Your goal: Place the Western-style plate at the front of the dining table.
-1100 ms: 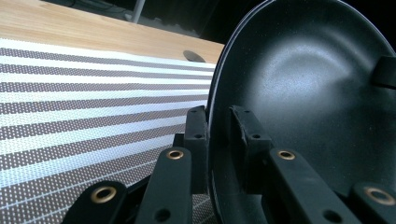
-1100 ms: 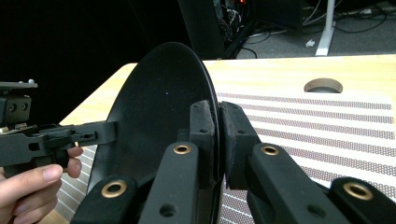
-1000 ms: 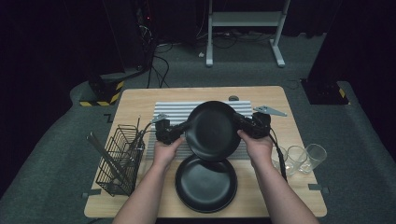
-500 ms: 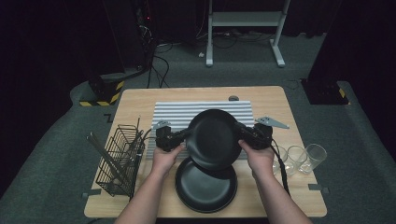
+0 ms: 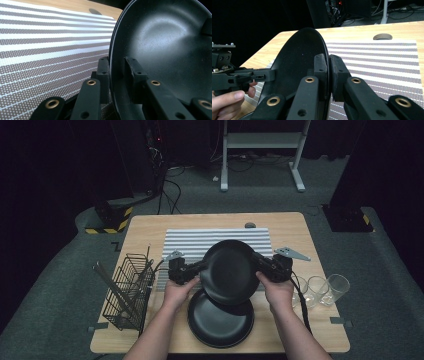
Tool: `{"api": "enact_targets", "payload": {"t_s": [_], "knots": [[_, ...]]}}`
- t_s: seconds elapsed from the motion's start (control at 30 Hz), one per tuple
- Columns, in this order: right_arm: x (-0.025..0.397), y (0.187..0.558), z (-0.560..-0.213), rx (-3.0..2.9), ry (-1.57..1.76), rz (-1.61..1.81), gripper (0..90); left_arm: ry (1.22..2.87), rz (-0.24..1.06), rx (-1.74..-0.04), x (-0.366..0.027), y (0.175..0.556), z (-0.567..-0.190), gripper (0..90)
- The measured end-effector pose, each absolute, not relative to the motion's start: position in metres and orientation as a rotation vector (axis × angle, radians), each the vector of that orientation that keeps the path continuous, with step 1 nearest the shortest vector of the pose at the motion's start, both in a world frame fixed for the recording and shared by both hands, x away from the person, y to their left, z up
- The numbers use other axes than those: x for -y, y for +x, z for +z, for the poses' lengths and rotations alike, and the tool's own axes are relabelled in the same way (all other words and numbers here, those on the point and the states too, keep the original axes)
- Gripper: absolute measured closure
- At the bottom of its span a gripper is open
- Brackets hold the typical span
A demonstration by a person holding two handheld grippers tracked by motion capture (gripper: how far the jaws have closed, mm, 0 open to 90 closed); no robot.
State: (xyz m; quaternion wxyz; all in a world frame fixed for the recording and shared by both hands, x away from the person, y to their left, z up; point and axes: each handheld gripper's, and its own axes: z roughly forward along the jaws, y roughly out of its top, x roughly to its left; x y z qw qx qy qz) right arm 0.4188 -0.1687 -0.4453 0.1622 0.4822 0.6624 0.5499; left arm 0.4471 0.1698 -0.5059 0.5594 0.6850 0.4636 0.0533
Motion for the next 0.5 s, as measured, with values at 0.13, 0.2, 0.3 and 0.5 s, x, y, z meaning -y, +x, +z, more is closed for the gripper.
{"api": "enact_targets", "payload": {"t_s": [0.13, 0.2, 0.3, 0.5], "knots": [[0.1680, 0.4189, -0.4459, -1.892, 1.370, 1.567, 84.7, 1.616, 0.109, -1.088, -0.1691, 0.4479, -0.5075, 72.6], [0.1678, 0.4186, -0.4461, -1.893, 1.370, 1.568, 84.8, 1.618, 0.104, -1.086, -0.1687, 0.4481, -0.5079, 71.9], [0.1671, 0.4182, -0.4466, -1.893, 1.371, 1.566, 84.7, 1.626, 0.095, -1.080, -0.1679, 0.4481, -0.5091, 70.4], [0.1667, 0.4186, -0.4492, -1.892, 1.382, 1.569, 84.7, 1.633, 0.075, -1.081, -0.1663, 0.4481, -0.5106, 67.7]]}}
